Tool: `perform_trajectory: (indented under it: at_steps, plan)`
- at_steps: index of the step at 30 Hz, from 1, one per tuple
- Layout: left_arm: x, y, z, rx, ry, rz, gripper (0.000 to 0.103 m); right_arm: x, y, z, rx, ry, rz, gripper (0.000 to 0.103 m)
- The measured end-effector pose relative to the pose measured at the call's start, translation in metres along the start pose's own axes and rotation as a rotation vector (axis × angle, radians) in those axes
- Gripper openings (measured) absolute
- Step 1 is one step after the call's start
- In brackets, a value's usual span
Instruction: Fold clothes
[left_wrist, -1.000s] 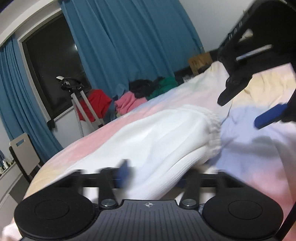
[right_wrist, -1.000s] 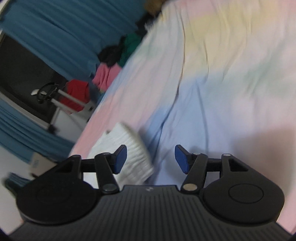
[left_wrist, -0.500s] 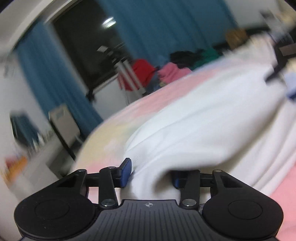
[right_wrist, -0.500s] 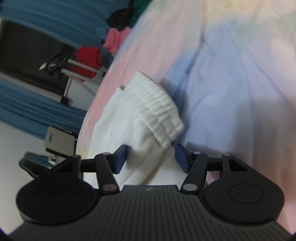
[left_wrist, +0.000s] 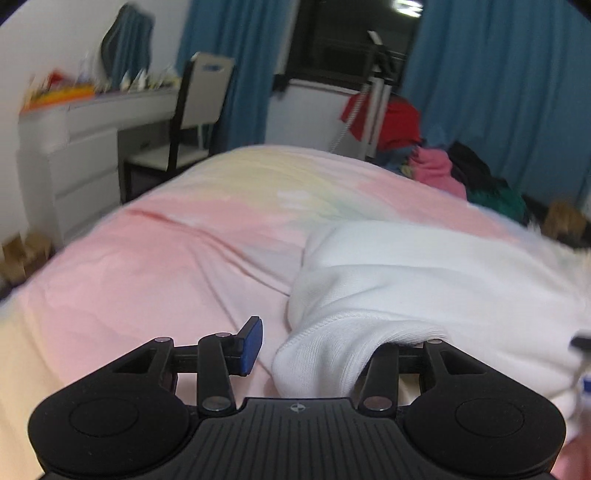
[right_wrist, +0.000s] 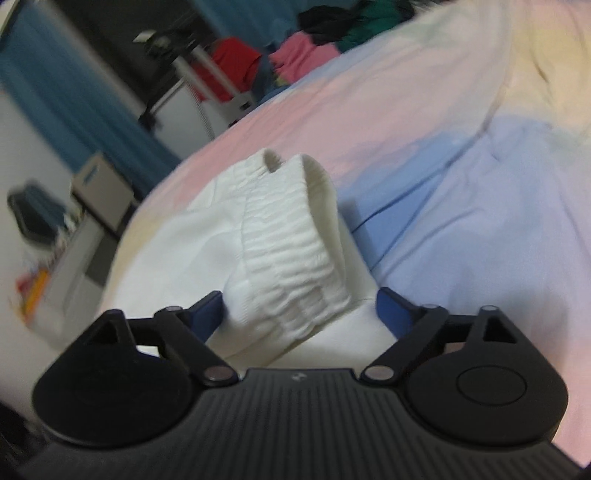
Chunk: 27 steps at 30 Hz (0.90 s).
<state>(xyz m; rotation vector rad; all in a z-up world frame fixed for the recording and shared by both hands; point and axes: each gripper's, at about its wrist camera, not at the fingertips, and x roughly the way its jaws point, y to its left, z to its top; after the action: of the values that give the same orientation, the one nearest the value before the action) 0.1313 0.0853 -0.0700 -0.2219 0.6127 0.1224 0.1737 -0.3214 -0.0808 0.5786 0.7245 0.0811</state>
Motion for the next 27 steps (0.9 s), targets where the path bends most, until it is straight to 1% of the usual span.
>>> perform_trajectory:
  at_steps: [1,3,4,6,8,10,11,12,13,14,16,18,20,21,22,23,24,25,26,27]
  plan:
    - [0.003,0.008,0.004,-0.026,0.011,-0.02,0.046,0.003,0.003,-0.002,-0.023,0.006,-0.018,0.092]
    - [0.004,0.011,0.003,-0.013,0.008,-0.057,0.045,0.009,0.001,-0.004,-0.026,0.006,-0.048,0.092]
    - [-0.003,0.009,0.0,0.002,-0.006,-0.071,0.044,0.01,-0.002,-0.003,-0.007,0.006,-0.055,0.092]
    - [-0.011,0.001,-0.003,0.027,-0.032,-0.106,0.038,0.01,-0.01,-0.001,0.055,-0.004,-0.051,0.092]
    - [-0.014,-0.011,-0.004,0.04,-0.046,-0.123,0.038,0.006,-0.009,-0.001,0.072,-0.025,-0.056,0.091]
    - [-0.017,-0.021,-0.006,0.043,-0.049,-0.141,0.039,0.004,-0.001,-0.002,0.027,-0.054,-0.069,0.083]
    - [-0.017,-0.025,-0.01,0.036,-0.045,-0.148,0.04,0.003,0.003,-0.002,0.002,-0.065,-0.07,0.065]
    - [-0.014,-0.025,-0.013,0.032,-0.041,-0.151,0.04,0.001,0.006,-0.002,-0.017,-0.076,-0.052,0.064]
    - [-0.011,-0.025,-0.014,0.034,-0.037,-0.152,0.04,-0.002,0.01,-0.001,-0.027,-0.096,-0.06,0.061]
    - [-0.011,-0.026,-0.014,0.046,-0.039,-0.159,0.04,-0.007,0.013,-0.001,-0.044,-0.128,-0.061,0.056]
    - [-0.011,-0.03,-0.015,0.07,-0.042,-0.173,0.04,-0.017,0.021,0.002,-0.074,-0.204,-0.056,0.052]
    - [-0.012,-0.034,-0.016,0.094,-0.045,-0.187,0.043,-0.031,0.027,0.004,-0.091,-0.283,-0.067,0.052]
    - [-0.015,-0.04,-0.02,0.134,-0.041,-0.21,0.048,-0.043,0.022,0.006,-0.063,-0.333,-0.086,0.052]
    - [-0.017,-0.043,-0.022,0.154,-0.039,-0.222,0.052,-0.044,0.016,0.006,-0.037,-0.334,-0.101,0.052]
    - [-0.019,-0.047,-0.024,0.174,-0.037,-0.233,0.054,-0.041,0.008,0.006,0.001,-0.305,-0.125,0.052]
    - [-0.019,-0.051,-0.027,0.194,-0.035,-0.231,0.055,-0.037,0.0,0.006,0.042,-0.27,-0.145,0.055]
    - [-0.017,-0.054,-0.03,0.204,-0.023,-0.222,0.058,-0.028,-0.011,0.006,0.1,-0.205,-0.149,0.056]
    - [-0.014,-0.057,-0.033,0.214,-0.01,-0.214,0.061,-0.02,-0.022,0.005,0.157,-0.145,-0.147,0.061]
    - [-0.012,-0.06,-0.035,0.224,0.002,-0.205,0.067,-0.016,-0.03,0.004,0.207,-0.112,-0.123,0.068]
    - [-0.01,-0.063,-0.038,0.233,0.015,-0.197,0.073,-0.011,-0.036,0.003,0.251,-0.08,-0.101,0.072]
